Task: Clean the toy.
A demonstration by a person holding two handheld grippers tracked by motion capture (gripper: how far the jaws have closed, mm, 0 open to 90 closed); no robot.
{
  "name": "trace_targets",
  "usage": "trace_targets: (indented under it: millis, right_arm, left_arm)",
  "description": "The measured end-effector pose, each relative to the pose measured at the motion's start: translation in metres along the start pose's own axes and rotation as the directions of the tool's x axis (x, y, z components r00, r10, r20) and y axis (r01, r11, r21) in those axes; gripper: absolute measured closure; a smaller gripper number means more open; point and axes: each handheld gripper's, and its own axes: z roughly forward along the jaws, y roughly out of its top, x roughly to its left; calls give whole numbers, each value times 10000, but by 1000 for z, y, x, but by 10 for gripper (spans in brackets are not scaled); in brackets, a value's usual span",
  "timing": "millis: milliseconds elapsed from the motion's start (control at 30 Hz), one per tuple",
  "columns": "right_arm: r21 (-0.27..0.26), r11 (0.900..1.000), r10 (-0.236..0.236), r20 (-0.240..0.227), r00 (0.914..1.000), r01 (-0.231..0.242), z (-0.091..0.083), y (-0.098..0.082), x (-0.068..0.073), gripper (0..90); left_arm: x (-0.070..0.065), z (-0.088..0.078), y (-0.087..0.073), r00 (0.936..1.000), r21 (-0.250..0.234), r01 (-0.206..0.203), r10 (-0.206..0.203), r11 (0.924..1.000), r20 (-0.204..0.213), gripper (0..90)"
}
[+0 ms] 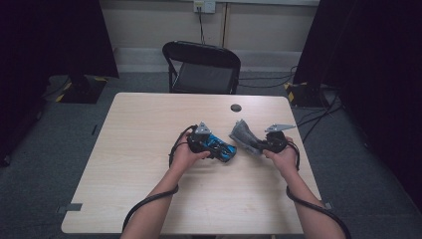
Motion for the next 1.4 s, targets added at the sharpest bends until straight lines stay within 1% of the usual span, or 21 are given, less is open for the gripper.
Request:
trace_targets:
  millis: [33,233,400,533,833,1000,1133,1267,1300,1400]
  right_arm:
    - [-44,10000,7,58,10000,-7,2,5,-1,817]
    - [-141,9999,86,158,9998,-83,15,19,-2,816]
    - [-69,9999,-81,270,9996,83,28,28,1,816]
    - [-86,10000,13,172,9999,-12,41,34,4,816]
    - [151,9993,-329,-22,9995,329,71,44,15,815]
    - [317,9975,-629,-190,9978,635,87,45,23,815]
    - [396,9962,-764,-307,9966,776,93,44,27,814]
    - [433,9958,-793,-414,9960,811,95,43,26,813]
    - [442,9959,-770,-501,9958,792,95,42,26,813]
    - [570,9934,-963,-566,9937,995,95,42,26,812]
  left_arm:
    - [0,0,0,10000,-2,-2,2,10000,5,159]
    - [1,0,0,10000,-24,-12,13,10000,45,161]
    - [1,0,0,10000,-9,-44,44,10000,68,161]
    - [1,1,1,9999,2,-46,46,10000,103,161]
    - [1,1,0,9998,-63,-78,79,9999,174,160]
    - [0,1,0,9998,-84,-36,37,10000,204,161]
    - [0,2,0,9997,-98,-69,71,9999,232,161]
    - [0,2,0,9997,-130,-50,53,9999,220,161]
    - [0,2,1,9997,-83,-53,55,10000,218,161]
    - [0,2,1,9997,-76,-57,58,10000,234,161]
